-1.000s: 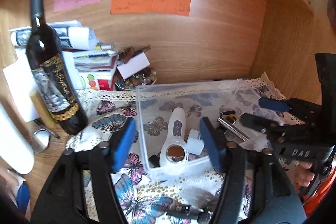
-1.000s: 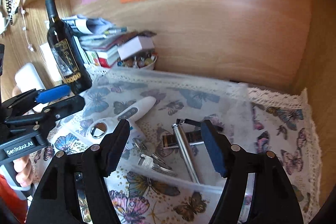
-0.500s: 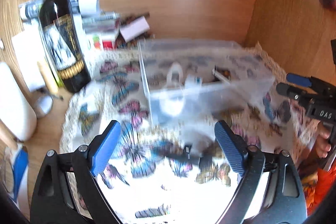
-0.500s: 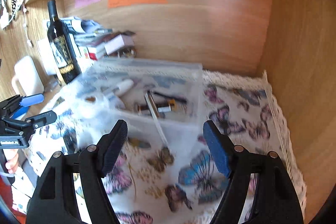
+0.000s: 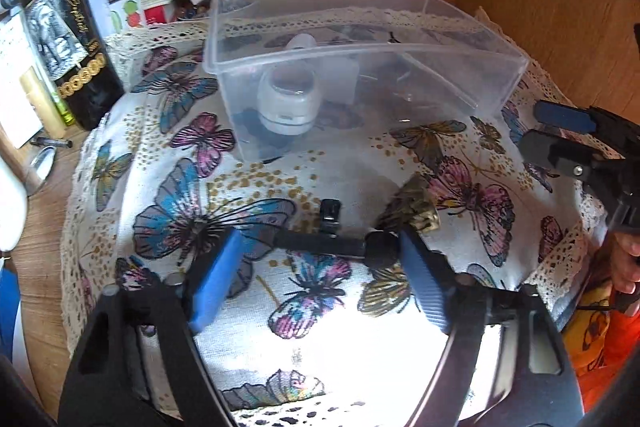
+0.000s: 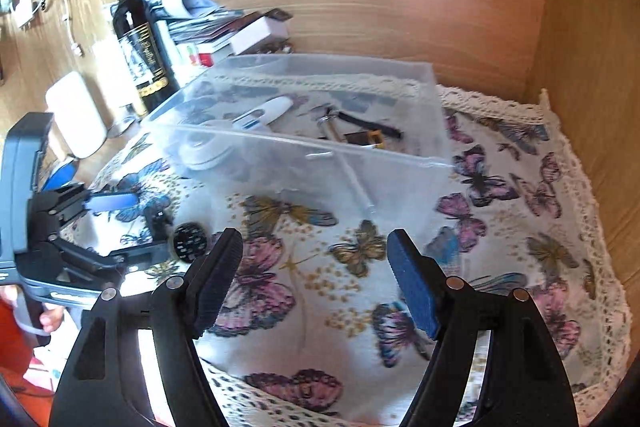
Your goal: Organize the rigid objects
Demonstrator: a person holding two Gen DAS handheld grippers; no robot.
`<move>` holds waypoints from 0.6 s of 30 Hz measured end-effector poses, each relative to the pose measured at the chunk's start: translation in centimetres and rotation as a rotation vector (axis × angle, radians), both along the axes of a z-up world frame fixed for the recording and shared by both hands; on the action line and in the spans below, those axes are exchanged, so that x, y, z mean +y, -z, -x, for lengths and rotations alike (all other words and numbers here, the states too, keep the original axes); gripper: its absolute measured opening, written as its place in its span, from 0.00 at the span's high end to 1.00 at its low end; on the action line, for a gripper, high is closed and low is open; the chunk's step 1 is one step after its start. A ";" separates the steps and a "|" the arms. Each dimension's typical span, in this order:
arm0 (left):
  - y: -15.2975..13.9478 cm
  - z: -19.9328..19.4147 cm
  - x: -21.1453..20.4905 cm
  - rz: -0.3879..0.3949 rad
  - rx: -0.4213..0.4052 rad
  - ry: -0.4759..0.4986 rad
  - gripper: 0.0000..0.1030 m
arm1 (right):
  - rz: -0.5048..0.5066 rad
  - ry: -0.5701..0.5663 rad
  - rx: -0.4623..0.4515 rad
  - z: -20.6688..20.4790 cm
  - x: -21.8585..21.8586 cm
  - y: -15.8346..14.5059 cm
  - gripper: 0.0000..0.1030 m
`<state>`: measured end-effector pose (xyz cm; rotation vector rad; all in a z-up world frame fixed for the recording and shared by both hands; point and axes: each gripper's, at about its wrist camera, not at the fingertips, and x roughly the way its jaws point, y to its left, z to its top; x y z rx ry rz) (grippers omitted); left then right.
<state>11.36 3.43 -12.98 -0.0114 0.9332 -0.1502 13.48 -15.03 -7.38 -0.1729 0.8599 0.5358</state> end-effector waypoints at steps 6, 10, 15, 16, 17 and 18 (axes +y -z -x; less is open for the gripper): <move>-0.7 1.0 -0.6 -0.038 -0.069 0.005 0.43 | -0.019 -0.054 0.028 0.2 2.1 0.4 0.30; -1.4 2.1 0.3 -0.036 -0.106 -0.022 0.43 | -0.019 -0.093 0.049 0.3 4.1 1.0 0.30; -2.2 3.0 2.4 -0.003 -0.130 -0.074 0.43 | -0.021 -0.143 0.084 0.1 6.4 2.0 0.30; -2.4 3.2 2.8 0.003 -0.135 -0.082 0.43 | -0.015 -0.156 0.097 0.0 7.0 2.4 0.31; -2.5 3.4 3.1 0.006 -0.138 -0.088 0.43 | -0.011 -0.161 0.105 0.0 7.3 2.5 0.31; -2.6 3.6 3.3 0.010 -0.142 -0.092 0.43 | -0.007 -0.165 0.114 -0.1 7.7 2.8 0.32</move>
